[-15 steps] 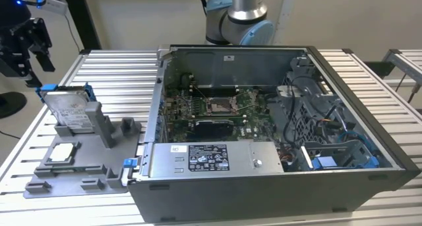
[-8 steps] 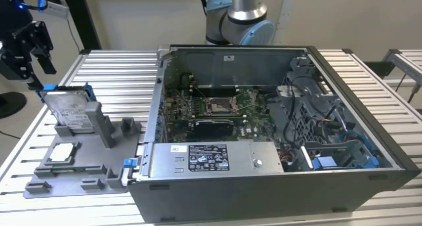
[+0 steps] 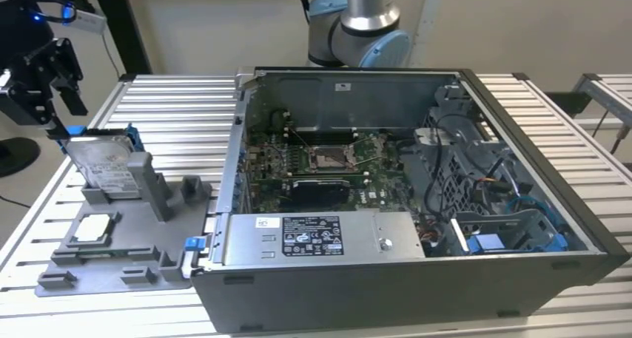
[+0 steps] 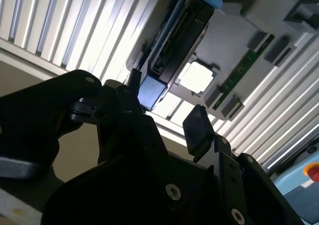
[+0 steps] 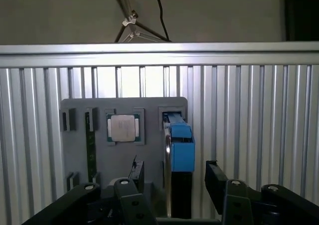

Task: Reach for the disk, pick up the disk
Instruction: 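Pick up the disk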

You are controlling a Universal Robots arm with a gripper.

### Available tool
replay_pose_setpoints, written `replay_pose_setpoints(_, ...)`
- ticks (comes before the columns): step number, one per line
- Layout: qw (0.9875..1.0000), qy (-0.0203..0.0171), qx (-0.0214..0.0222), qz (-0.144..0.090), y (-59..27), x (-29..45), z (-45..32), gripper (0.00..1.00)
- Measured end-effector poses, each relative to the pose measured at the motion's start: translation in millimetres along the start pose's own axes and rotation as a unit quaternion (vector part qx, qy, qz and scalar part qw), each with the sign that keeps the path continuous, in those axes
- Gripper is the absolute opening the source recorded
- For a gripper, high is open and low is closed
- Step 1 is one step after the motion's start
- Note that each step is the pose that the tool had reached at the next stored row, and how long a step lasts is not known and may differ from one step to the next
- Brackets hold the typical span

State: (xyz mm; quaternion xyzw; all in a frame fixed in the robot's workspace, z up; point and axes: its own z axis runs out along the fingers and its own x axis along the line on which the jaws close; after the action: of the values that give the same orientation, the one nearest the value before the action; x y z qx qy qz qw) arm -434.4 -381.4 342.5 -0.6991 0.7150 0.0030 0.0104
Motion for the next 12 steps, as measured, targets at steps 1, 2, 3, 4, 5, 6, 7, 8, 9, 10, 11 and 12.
replay_pose_setpoints(1, 1.0, 0.0, 0.0001, -0.003, 0.0, 0.0, 0.8, 1.0)
replay_pose_setpoints(2, 1.0, 0.0, 0.0002, -0.007, 0.0, 0.0, 1.5, 1.0)
replay_pose_setpoints(3, 1.0, -0.0001, 0.0002, -0.01, 0.1, 0.0, 2.3, 1.0)
replay_pose_setpoints(4, 0.9999, -0.0001, 0.0003, -0.012, 0.2, 0.0, 3.2, 1.0)
replay_pose_setpoints(5, 0.9999, -0.0001, 0.0003, -0.013, 0.2, 0.1, 4.1, 1.0)
replay_pose_setpoints(6, 0.9999, -0.0001, 0.0003, -0.014, 0.3, 0.1, 5.3, 1.0)
replay_pose_setpoints(7, 0.9999, -0.0001, 0.0003, -0.014, 0.4, 0.1, 6.5, 1.0)
replay_pose_setpoints(8, 0.9999, -0.0001, 0.0003, -0.014, 0.5, 0.1, 7.8, 1.0)
replay_pose_setpoints(9, 0.9999, -0.0001, 0.0003, -0.014, 0.6, 0.2, 9.2, 1.0)
replay_pose_setpoints(10, 0.9999, -0.0002, 0.0004, -0.014, 0.8, 0.2, 10.6, 1.0)
replay_pose_setpoints(11, 0.9999, -0.0001, 0.0003, -0.014, 1.0, 0.2, 12.0, 1.0)
replay_pose_setpoints(12, 0.9999, -0.0001, 0.0004, -0.014, 1.1, 0.2, 13.4, 1.0)
